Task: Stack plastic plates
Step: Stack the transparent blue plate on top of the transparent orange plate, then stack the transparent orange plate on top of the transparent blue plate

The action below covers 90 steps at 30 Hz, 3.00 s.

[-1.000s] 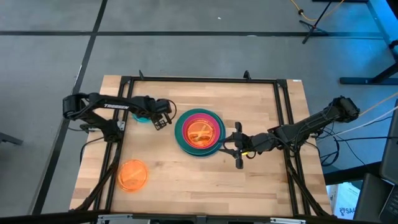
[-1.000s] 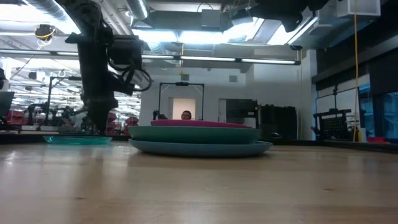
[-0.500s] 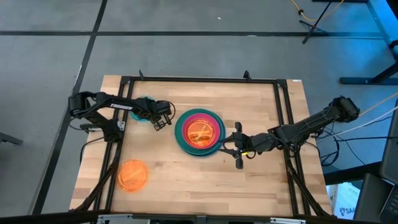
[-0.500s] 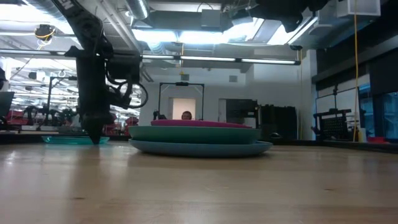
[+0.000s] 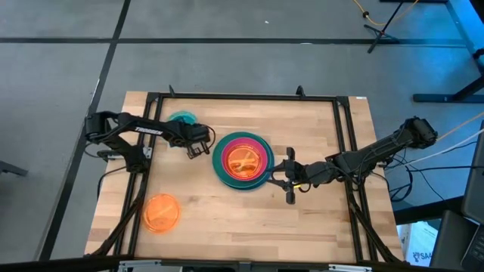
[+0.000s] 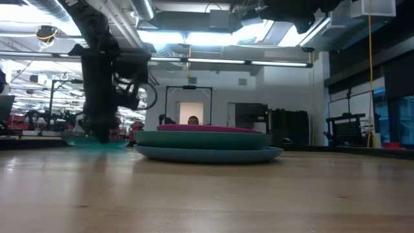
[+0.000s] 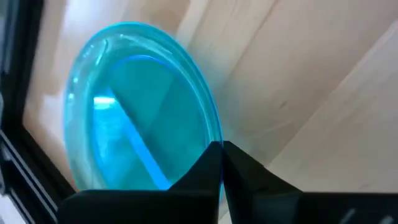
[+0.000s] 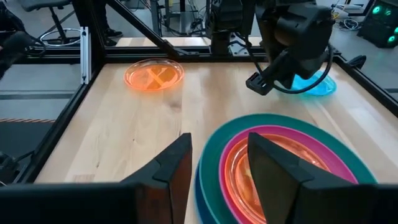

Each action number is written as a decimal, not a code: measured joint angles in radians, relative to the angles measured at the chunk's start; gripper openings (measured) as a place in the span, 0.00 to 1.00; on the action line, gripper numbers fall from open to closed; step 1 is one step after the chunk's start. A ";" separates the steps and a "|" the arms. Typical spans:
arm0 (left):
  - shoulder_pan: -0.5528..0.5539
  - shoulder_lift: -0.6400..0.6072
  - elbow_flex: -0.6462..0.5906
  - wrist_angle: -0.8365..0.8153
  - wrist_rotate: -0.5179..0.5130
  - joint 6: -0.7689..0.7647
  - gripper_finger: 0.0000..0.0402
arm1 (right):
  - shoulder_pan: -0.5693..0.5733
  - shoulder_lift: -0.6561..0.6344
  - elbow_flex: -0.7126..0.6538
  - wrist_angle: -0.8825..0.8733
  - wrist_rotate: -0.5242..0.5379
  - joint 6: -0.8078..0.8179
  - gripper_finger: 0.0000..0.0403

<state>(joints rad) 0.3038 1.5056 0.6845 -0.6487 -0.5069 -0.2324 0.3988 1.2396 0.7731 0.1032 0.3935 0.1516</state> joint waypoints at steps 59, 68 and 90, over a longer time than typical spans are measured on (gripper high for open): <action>-0.799 0.050 0.483 -0.126 0.267 -0.284 0.33 | 0.000 0.000 0.000 0.065 0.033 -0.089 0.37; -1.052 0.099 0.434 -0.123 0.243 -0.802 0.32 | 0.000 0.006 0.001 0.208 0.017 -0.074 0.37; -1.184 0.328 0.577 -0.416 0.497 -1.339 0.29 | 0.050 0.089 0.001 0.263 -0.176 0.008 0.37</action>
<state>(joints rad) -0.8806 1.8339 1.2617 -1.0648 -0.0098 -1.5715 0.4487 1.3285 0.7738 0.3657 0.2175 0.1593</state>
